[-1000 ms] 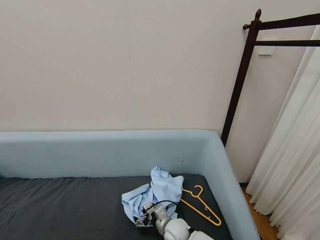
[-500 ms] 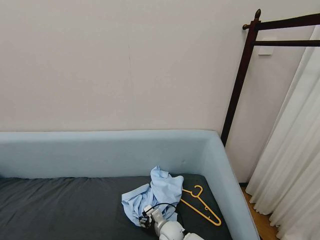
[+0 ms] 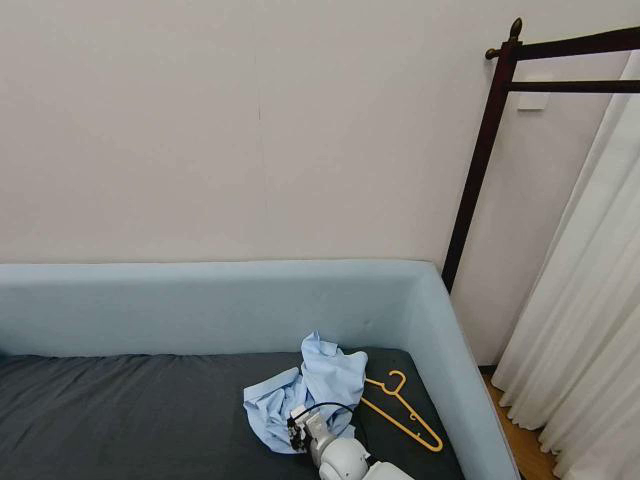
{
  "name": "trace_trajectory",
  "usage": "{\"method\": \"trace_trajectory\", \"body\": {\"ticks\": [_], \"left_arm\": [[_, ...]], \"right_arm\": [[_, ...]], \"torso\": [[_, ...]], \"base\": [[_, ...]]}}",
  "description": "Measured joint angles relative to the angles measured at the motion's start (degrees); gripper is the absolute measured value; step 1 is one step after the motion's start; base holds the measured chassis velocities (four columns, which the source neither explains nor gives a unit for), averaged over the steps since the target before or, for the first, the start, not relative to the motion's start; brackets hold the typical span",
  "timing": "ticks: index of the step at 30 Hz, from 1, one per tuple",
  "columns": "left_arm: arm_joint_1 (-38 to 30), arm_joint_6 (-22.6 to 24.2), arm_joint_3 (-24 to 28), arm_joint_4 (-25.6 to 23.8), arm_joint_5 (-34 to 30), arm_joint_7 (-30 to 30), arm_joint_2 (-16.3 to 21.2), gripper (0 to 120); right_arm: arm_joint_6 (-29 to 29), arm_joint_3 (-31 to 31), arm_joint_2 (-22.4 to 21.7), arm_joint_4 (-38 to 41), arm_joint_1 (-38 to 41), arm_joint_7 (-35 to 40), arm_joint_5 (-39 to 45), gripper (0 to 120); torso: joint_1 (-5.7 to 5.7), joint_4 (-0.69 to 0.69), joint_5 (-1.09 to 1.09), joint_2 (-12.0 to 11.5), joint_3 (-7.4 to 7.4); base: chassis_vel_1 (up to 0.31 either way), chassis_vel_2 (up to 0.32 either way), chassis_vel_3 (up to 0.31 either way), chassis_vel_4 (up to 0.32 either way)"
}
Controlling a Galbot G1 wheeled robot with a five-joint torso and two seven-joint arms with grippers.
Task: Pick up the clothes from the sofa and hang them on the clothes hanger.
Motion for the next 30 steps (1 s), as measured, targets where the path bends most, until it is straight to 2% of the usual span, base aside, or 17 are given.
{"method": "trace_trajectory", "body": {"ticks": [5, 10, 12, 16, 17, 20, 22, 26, 30], "left_arm": [[-0.70, 0.26, 0.11, 0.09, -0.07, 0.00, -0.01, 100], [-2.23, 1.11, 0.12, -0.18, -0.60, -0.01, 0.23, 100], [-2.43, 1.28, 0.11, -0.42, -0.70, 0.00, 0.24, 100], [-3.04, 1.77, 0.11, -1.01, -1.12, 0.01, -0.07, 100], [-3.04, 1.77, 0.11, -1.01, -1.12, 0.01, -0.07, 100], [-3.20, 1.84, 0.14, -1.18, -1.38, -0.02, -0.70, 100], [-3.21, 1.85, 0.15, -1.19, -1.44, -0.10, -0.89, 100], [-3.21, 1.82, 0.11, -1.29, -1.49, -0.45, -2.11, 100], [-2.73, 1.73, -0.14, -1.69, -1.44, -0.75, -3.41, 100]], "right_arm": [[1.10, 1.06, -2.51, 4.13, -0.47, -0.23, 1.45, 0], [5.14, 2.22, -10.04, 17.70, 1.25, -4.13, 4.15, 0], [5.90, 2.16, -11.28, 20.27, 2.07, -4.49, 4.64, 0], [8.32, 0.88, -15.67, 30.54, 7.94, -6.29, 6.58, 0], [8.32, 0.88, -15.67, 30.54, 7.94, -6.29, 6.58, 0], [9.22, -1.14, -18.57, 38.12, 16.39, -8.18, 10.18, 0], [9.46, -1.55, -19.06, 39.36, 18.20, -8.63, 10.96, 0], [10.21, -3.98, -20.93, 46.05, 27.73, -11.01, 17.09, 0], [10.24, -4.75, -20.12, 48.59, 32.90, -11.29, 21.22, 0]], "torso": [[-0.01, 0.00, 0.01, 0.00, 0.00], [-0.01, -0.02, 0.00, 0.00, 0.00], [-0.01, -0.01, 0.00, 0.00, 0.00], [-0.01, -0.01, 0.01, 0.00, 0.00], [-0.01, -0.01, 0.01, 0.00, 0.00], [-0.01, 0.01, 0.00, 0.00, 0.00], [-0.01, 0.01, 0.00, 0.00, 0.00], [-0.01, 0.00, 0.00, 0.00, 0.00], [-0.01, 0.00, 0.03, 0.00, 0.00]], "base": [[0.000, 0.000, 0.000, 0.000], [0.000, 0.000, 0.000, 0.000], [0.000, 0.000, 0.000, 0.000], [0.000, 0.000, 0.000, 0.000], [0.000, 0.000, 0.000, 0.000], [0.000, 0.000, 0.000, 0.000], [0.000, 0.000, 0.000, 0.000], [0.000, 0.000, 0.000, 0.000], [0.000, 0.000, 0.000, 0.000]]}}
